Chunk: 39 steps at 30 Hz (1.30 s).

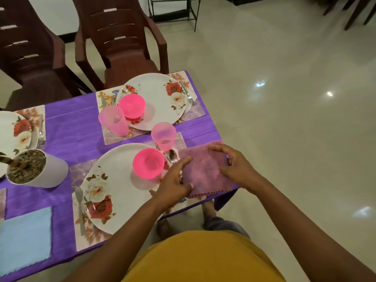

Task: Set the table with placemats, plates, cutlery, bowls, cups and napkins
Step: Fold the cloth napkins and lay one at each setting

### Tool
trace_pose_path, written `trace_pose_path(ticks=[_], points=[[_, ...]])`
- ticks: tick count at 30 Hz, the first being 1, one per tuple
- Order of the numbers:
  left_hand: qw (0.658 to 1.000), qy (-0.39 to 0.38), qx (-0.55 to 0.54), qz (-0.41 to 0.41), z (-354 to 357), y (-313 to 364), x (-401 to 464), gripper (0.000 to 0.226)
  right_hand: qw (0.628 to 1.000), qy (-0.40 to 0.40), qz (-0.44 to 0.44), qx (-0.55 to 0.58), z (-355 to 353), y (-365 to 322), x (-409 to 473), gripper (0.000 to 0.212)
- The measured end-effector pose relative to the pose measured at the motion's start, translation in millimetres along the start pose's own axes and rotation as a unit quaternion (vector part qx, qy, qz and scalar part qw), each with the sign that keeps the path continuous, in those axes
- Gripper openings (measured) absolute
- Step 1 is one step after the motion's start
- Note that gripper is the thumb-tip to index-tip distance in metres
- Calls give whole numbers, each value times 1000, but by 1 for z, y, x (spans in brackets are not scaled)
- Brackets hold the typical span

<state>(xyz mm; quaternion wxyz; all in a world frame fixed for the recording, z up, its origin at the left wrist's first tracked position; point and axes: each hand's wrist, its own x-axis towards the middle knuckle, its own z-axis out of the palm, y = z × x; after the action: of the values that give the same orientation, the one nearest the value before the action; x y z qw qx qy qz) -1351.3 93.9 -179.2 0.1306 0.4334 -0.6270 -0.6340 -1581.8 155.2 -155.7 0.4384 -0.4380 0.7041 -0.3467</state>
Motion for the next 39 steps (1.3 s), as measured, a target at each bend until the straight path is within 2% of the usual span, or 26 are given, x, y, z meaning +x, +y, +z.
trace_pose_path(ticks=[6,17,24,30,33,35,37,39], points=[[987,60,136,-59,46,-14,36,91,982,-71,-1,-177,-21,23,32,72],[923,117,352,-103,91,-10,72,85,956,-127,-32,-262,-49,66,63,64],[901,144,396,-105,98,-10,74,90,935,-126,-72,-325,-50,76,78,69],[900,155,389,-120,96,-6,74,99,927,-133,-94,-337,-52,75,83,72],[883,184,419,-106,95,3,71,93,938,-79,-97,-323,-54,77,81,67],[866,194,456,-74,94,9,70,85,930,-50,-138,-336,-57,77,80,66],[854,179,488,-30,95,12,71,82,913,-77,-182,-356,-58,78,81,67],[843,149,516,-3,97,8,75,91,890,-123,-213,-384,-56,78,83,63]])
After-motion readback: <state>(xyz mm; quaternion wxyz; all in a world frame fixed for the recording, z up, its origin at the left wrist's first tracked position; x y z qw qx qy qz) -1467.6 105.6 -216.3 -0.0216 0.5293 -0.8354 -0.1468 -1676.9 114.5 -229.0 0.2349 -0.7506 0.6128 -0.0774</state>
